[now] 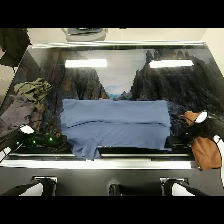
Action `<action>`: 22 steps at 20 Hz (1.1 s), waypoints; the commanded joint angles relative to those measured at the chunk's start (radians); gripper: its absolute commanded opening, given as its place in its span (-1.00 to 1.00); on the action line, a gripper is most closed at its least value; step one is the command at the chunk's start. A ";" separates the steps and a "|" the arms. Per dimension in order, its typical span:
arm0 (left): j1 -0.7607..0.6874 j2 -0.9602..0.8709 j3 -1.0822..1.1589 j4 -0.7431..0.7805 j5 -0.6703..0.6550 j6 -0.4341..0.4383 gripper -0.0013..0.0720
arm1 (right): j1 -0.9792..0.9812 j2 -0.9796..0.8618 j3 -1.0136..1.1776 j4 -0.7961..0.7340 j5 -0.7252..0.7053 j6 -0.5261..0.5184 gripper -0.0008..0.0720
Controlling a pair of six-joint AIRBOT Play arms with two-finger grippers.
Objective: Fold the shirts.
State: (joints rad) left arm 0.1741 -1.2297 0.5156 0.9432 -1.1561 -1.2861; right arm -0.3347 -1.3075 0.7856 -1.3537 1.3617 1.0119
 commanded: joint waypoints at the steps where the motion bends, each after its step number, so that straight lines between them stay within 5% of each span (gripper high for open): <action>1: -0.003 -0.001 -0.002 0.014 0.059 0.008 -0.87 | 0.000 0.001 -0.046 0.041 -0.095 0.057 0.71; 4: -0.003 -0.001 0.001 0.013 0.069 0.022 -0.87 | 0.000 -0.008 -0.080 0.047 -0.109 0.088 0.33; 6: -0.004 -0.001 0.007 0.014 0.058 0.057 -0.87 | 0.000 -0.017 -0.080 0.048 -0.103 0.085 -0.87; 12: 0.001 0.109 0.141 0.018 0.019 0.056 -0.88 | 0.000 0.011 0.054 0.019 0.015 -0.077 -0.87; 16: 0.001 0.210 0.235 0.018 -0.052 0.038 -0.89 | 0.000 0.035 0.166 0.017 0.029 -0.077 -0.87; 22: -0.002 0.092 0.448 0.017 -0.030 0.037 -0.89 | 0.058 0.002 0.362 0.057 -0.083 -0.069 -0.87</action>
State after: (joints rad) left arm 0.1738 -1.0805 0.8528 0.9638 -1.1870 -1.2472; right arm -0.3084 -1.2873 1.0542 -1.3075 1.3323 0.9409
